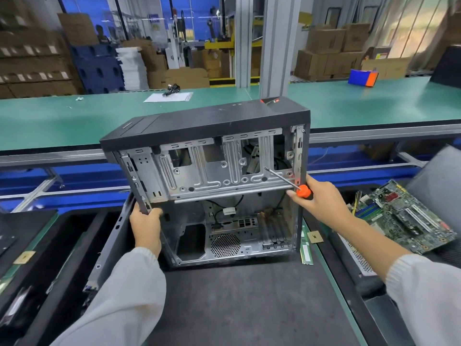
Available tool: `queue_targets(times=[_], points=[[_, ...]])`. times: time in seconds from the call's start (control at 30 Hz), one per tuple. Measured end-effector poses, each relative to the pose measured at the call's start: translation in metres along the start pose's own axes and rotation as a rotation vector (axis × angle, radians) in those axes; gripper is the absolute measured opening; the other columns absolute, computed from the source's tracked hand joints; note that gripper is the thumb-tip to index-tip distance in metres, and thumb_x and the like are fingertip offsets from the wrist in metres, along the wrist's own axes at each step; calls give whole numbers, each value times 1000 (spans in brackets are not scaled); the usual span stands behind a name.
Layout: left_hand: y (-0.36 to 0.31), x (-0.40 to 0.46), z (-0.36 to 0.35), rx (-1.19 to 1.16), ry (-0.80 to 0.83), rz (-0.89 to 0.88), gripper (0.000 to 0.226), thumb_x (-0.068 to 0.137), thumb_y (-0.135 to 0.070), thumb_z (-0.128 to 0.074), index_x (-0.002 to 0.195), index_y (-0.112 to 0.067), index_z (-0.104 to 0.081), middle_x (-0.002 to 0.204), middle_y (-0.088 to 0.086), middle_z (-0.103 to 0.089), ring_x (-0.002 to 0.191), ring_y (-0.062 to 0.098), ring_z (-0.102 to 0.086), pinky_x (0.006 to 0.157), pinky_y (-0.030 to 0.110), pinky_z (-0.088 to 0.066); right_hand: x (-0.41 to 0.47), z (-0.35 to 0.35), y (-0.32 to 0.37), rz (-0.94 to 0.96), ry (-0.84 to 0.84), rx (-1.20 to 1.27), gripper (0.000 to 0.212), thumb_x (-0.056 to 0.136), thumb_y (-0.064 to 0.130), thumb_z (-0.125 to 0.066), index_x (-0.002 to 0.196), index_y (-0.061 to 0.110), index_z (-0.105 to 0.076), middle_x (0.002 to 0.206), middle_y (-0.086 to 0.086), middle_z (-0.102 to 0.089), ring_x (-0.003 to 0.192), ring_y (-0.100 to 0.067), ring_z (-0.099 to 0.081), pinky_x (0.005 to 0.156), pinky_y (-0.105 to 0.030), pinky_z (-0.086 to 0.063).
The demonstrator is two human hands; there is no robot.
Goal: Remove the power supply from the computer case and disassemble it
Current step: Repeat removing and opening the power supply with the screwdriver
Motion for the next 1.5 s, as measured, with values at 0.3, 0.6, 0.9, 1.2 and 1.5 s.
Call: queue_targets(times=[0.3,0.6,0.9,1.2,1.5], points=[[16,-51,6,115,-67,93,39,89,-19,-66,122,-5,-50,123,12,-54,111,26,-52,100,40,-43,18,-3,9,-11,-74,18,22,81,20,-66,96,5,-58,52,-4,-50,52,-23,-51,52,-35,-40],[86,-165,-49,-186,123,496,8,95,-18,-51,87,-17,-54,85,2,-51,78,19,-47,69,14,-40,23,1,16,18,-51,-24,21,82,23,-65,83,11,-49,49,6,-40,48,-16,-46,48,-28,-34],[110,-187,-154,-706,246,944,23,95,-6,-59,117,-7,-54,130,6,-49,136,21,-37,117,41,-30,19,-6,6,-7,-57,-4,21,80,25,-66,90,12,-54,52,4,-47,50,-11,-48,49,-26,-34],[137,-173,-153,-599,272,962,5,94,1,-54,94,-4,-53,101,10,-56,111,17,-52,117,39,-32,20,-5,6,15,-71,7,23,77,22,-67,79,17,-45,49,7,-43,47,-13,-45,47,-29,-39],[132,-166,-145,-502,373,1000,18,98,-4,-52,114,4,-50,115,18,-58,124,34,-53,116,41,-32,27,-3,11,57,-99,4,20,77,19,-69,91,16,-54,47,9,-40,45,-14,-45,45,-25,-34]])
Point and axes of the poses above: each hand's wrist, its own x-axis towards the middle knuckle, its own z-axis out of the back of the hand, y = z × x, the point moved 2 cm from there along x, towards the middle knuckle
